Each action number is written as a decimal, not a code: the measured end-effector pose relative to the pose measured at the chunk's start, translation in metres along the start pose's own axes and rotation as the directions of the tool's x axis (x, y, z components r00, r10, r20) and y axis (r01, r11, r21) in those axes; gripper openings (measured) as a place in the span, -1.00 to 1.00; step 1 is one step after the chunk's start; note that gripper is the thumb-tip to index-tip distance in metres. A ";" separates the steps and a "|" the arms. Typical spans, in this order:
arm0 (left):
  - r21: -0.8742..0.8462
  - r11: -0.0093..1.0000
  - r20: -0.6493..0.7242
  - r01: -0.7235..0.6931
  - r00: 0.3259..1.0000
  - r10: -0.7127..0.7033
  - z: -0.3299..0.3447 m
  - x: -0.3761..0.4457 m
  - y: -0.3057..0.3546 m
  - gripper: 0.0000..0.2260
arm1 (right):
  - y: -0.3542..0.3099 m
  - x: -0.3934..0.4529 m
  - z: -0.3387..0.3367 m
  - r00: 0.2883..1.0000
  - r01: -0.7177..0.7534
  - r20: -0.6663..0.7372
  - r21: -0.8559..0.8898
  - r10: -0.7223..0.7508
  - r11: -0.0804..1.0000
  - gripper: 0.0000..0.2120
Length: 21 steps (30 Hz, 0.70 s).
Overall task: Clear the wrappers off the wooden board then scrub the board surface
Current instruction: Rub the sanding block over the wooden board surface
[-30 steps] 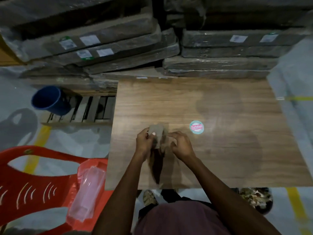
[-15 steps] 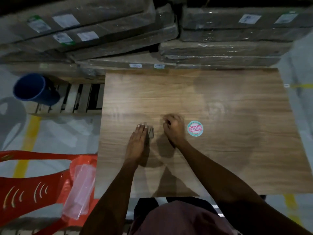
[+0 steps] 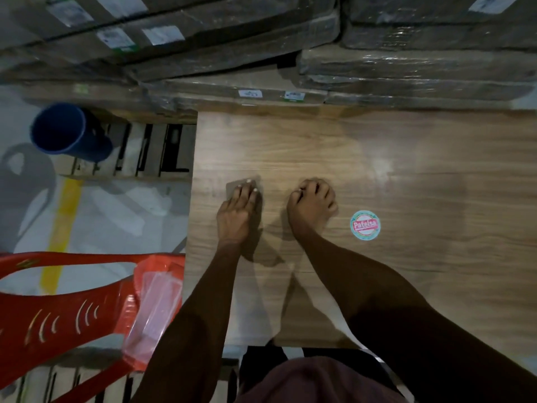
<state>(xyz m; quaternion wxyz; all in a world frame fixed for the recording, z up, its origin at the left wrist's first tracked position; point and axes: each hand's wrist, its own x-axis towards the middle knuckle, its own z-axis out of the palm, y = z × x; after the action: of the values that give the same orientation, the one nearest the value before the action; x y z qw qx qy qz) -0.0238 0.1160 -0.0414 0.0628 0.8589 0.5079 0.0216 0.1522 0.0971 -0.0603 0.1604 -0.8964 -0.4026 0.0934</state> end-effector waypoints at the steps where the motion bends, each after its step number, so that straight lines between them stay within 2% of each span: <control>1: -0.004 1.000 0.036 0.022 0.999 -0.021 -0.002 0.005 -0.003 -0.50 | -0.002 0.000 0.000 1.000 0.003 -0.020 -0.003 -0.003 1.000 -0.74; 12: -0.116 0.977 -0.107 0.176 0.976 -0.189 0.025 0.053 -0.024 -0.59 | -0.004 0.003 0.004 0.999 0.034 0.019 -0.076 -0.033 0.997 -0.61; 15: -0.198 0.946 -0.026 0.258 0.963 -0.268 0.023 0.073 -0.029 -0.50 | -0.005 0.005 0.005 1.000 0.025 0.017 -0.055 -0.025 0.998 -0.58; 17: -0.239 0.937 0.010 0.256 0.965 -0.261 0.021 0.084 -0.033 -0.43 | -0.005 0.004 0.005 1.000 0.016 0.019 -0.064 -0.015 0.998 -0.58; 21: -0.173 0.956 0.071 0.237 0.971 -0.228 0.012 0.110 -0.044 -0.34 | -0.006 0.005 0.006 1.000 0.005 0.007 -0.092 -0.004 0.996 -0.59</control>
<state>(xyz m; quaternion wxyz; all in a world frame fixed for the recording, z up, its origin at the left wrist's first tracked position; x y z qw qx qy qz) -0.0075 0.2316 -0.0621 0.1548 0.7844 0.5994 0.0383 0.1495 0.1064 -0.0635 0.1179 -0.9015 -0.4092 0.0775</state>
